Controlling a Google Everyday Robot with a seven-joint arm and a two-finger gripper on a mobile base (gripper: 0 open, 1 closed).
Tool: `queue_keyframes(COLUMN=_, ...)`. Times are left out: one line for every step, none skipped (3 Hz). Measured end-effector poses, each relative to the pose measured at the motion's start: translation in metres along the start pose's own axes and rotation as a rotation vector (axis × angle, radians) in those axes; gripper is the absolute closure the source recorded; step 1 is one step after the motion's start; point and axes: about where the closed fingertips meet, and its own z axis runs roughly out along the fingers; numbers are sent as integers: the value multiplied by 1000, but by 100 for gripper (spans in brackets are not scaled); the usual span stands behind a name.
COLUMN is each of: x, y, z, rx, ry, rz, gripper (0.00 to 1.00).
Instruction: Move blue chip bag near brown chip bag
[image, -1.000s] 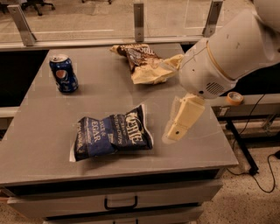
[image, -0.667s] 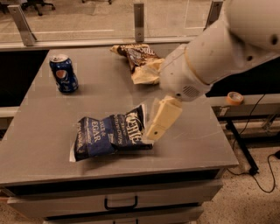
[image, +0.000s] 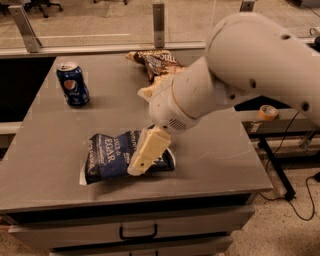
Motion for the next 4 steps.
queue_keyframes(x=10, y=17, z=29, rx=-40, ry=-4, rz=27, gripper=18)
queue_keyframes(x=16, y=27, z=46, rx=-75, ry=-8, rz=37, gripper=41)
queue_keyframes(x=21, y=17, z=45, rx=-37, ry=-82, rz=78, gripper=65)
queue_keyframes(x=23, y=-31, z=-14, rx=173, ry=-161, rz=75, gripper=88)
